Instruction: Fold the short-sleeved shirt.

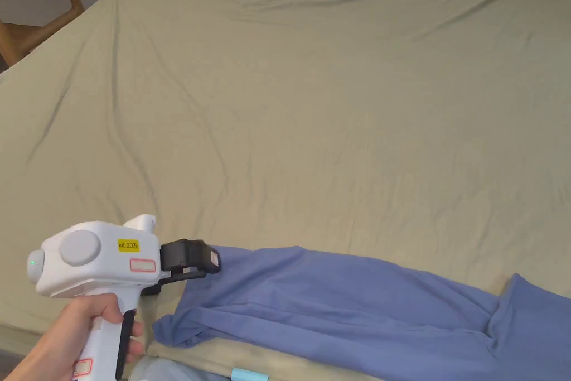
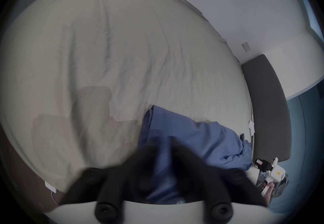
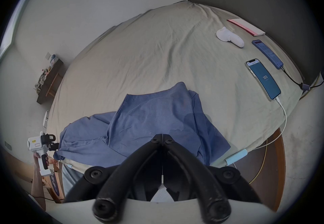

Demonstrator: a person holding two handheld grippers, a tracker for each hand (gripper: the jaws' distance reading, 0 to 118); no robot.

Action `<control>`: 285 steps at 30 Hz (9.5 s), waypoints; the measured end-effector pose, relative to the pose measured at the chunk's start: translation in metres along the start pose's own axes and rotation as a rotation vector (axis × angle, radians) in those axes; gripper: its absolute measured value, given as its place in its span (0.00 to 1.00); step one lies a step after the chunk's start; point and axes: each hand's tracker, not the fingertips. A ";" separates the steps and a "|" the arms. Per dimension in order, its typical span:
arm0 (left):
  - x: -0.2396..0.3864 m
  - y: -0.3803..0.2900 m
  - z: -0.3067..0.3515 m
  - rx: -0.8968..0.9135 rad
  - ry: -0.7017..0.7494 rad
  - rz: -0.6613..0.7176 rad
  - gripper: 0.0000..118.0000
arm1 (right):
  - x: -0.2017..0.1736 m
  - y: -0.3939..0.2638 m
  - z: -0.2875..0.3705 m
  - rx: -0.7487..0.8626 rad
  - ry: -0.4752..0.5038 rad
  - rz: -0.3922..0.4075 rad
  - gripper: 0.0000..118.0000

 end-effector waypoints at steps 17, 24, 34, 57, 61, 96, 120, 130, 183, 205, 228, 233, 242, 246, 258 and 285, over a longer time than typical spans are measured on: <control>-0.007 0.005 -0.024 -0.196 -0.336 -0.101 0.65 | -0.014 -0.008 -0.009 -0.043 -0.007 -0.012 0.00; -0.015 0.011 -0.022 -0.200 -0.302 -0.032 0.07 | -0.014 -0.012 -0.019 -0.057 0.022 -0.009 0.00; 0.003 0.019 0.014 -0.090 -0.228 -0.015 0.07 | -0.009 -0.005 -0.009 -0.034 0.033 -0.019 0.00; 0.109 0.008 0.105 0.042 0.323 -0.230 0.07 | 0.008 -0.019 -0.005 0.012 0.109 -0.036 0.00; 0.176 -0.013 0.097 0.068 0.439 -0.347 0.07 | 0.014 -0.023 -0.005 0.031 0.126 -0.028 0.00; 0.265 -0.057 -0.057 0.126 1.038 -0.717 0.00 | 0.049 -0.039 -0.008 -0.006 0.225 -0.197 0.00; 0.236 -0.086 -0.040 -0.016 -0.048 -0.334 0.00 | 0.022 -0.030 0.010 -0.015 0.178 -0.184 0.00; 0.105 -0.038 -0.018 0.006 -0.092 -0.160 0.10 | -0.026 -0.016 -0.004 -0.044 0.195 -0.089 0.00; 0.209 -0.028 0.077 -0.004 0.412 -0.522 0.09 | -0.030 -0.030 -0.006 -0.053 0.267 -0.058 0.00; 0.424 -0.190 -0.180 -0.286 0.394 -0.879 0.92 | 0.051 -0.058 -0.011 -0.073 0.258 -0.247 0.00; 0.399 -0.244 -0.204 0.028 1.034 -1.245 0.00 | 0.046 -0.057 0.008 -0.074 0.262 -0.268 0.00; 0.449 -0.234 -0.185 0.025 0.511 -1.103 0.00 | 0.039 -0.048 0.025 -0.053 0.226 -0.220 0.00; 0.286 -0.111 -0.057 -0.128 0.021 -0.354 0.00 | -0.053 -0.033 -0.025 -0.153 0.387 -0.032 0.00; 0.202 -0.096 -0.016 -0.047 0.058 -0.267 0.00 | -0.101 -0.029 -0.084 -0.247 0.685 -0.053 0.00; 0.129 -0.047 -0.047 -0.174 -0.168 -0.199 0.00 | -0.106 -0.061 -0.209 -0.574 0.949 -0.286 0.00; 0.117 -0.034 -0.107 -0.326 -0.478 -0.106 0.22 | -0.113 -0.042 -0.155 -0.496 0.846 -0.203 0.00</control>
